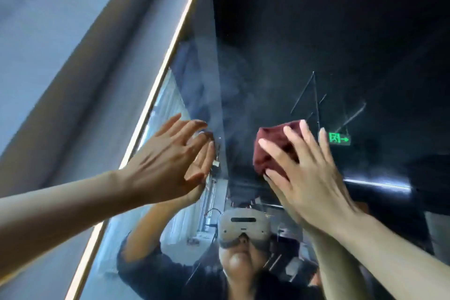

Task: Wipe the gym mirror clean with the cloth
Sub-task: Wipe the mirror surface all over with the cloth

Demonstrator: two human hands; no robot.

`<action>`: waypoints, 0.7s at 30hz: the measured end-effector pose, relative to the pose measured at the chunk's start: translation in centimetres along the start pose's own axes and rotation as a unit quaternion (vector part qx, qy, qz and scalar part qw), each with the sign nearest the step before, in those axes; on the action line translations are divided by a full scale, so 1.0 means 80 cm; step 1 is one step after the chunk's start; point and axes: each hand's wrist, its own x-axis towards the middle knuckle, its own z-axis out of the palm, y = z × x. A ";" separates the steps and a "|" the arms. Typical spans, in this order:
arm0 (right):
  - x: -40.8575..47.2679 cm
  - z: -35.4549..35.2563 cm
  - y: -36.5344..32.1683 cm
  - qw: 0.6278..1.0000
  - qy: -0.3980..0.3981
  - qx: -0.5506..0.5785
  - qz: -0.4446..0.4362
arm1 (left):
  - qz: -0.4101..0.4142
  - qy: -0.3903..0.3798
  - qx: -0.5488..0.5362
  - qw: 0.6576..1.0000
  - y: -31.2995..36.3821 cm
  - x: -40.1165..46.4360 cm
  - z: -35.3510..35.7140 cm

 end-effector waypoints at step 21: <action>0.219 0.036 -0.049 0.976 -0.004 0.074 0.206 | -0.168 -0.018 -0.144 0.975 -0.137 0.048 0.035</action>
